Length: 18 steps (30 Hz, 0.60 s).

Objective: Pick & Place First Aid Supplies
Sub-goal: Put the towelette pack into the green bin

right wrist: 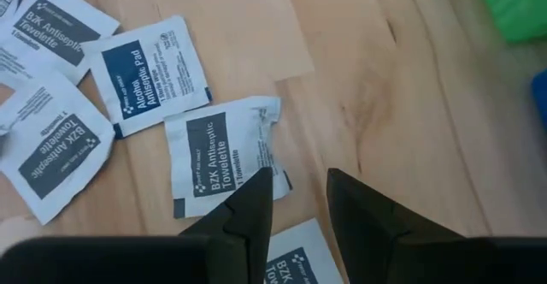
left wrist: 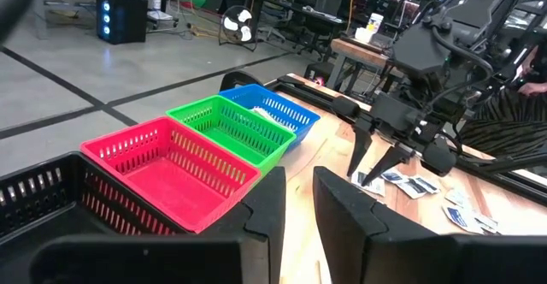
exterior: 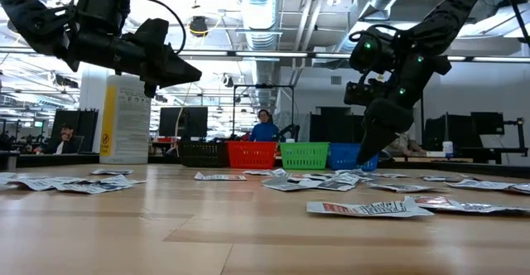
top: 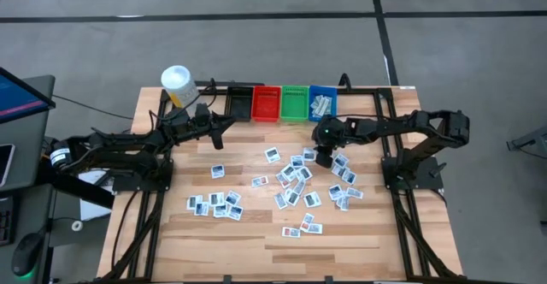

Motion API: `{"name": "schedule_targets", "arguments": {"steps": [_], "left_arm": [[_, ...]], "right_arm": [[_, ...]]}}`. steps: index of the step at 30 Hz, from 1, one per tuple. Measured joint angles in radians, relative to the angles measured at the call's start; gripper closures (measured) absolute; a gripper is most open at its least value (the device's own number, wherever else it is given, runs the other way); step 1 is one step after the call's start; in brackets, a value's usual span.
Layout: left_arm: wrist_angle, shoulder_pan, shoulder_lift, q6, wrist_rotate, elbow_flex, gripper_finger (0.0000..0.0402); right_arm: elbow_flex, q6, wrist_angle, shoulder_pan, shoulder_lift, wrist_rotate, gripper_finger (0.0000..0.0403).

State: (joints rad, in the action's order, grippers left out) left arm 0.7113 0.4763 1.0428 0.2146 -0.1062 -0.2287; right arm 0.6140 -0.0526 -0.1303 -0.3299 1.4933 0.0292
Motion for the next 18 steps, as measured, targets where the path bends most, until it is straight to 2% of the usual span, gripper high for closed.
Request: {"name": "schedule_targets", "arguments": {"steps": [18], "left_arm": [[0.0,0.0,0.0,0.0,0.0,0.0,0.0339]], "right_arm": [[-0.014,-0.002,0.014,-0.007,0.0,0.0,0.0295]]}}
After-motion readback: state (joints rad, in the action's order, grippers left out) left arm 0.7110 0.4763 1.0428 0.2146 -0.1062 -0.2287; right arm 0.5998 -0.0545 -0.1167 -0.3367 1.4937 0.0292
